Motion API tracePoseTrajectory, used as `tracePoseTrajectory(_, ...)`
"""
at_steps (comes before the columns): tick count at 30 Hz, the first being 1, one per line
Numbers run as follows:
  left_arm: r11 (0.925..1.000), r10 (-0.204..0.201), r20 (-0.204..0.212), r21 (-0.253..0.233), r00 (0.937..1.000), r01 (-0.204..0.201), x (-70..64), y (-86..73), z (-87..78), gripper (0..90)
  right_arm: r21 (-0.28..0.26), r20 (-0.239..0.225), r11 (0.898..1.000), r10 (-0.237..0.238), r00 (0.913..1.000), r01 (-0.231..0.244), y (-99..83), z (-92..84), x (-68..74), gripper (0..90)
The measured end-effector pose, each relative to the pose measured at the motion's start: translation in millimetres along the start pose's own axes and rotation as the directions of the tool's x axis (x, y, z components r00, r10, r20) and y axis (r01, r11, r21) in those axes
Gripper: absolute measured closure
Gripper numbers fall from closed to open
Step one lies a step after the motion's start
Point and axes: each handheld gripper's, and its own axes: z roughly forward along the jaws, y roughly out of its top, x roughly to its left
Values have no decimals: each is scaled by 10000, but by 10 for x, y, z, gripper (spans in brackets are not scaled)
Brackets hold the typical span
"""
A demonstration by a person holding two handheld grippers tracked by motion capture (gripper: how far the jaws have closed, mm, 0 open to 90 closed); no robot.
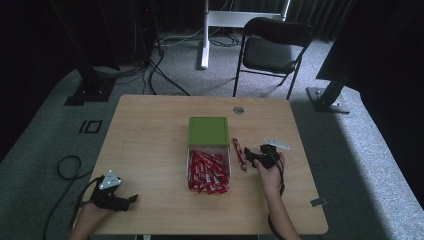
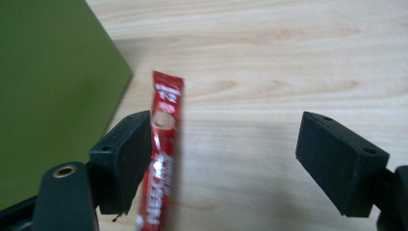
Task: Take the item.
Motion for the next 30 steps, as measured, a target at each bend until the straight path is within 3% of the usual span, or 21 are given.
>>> tracePoseTrajectory(3,10000,-1,-1,-2,10000,1,0,0,0,7,189,123,9998,-5,9999,3,-32,-13,-60,193)
tracePoseTrajectory(8,10000,1,-2,1,10000,-1,0,0,0,7,602,203,9967,-551,9983,538,-76,-54,-136,168)
tracePoseTrajectory(30,10000,-7,-6,-1,10000,7,-1,0,0,8,443,1312,9987,-299,9909,243,-292,-431,-522,168)
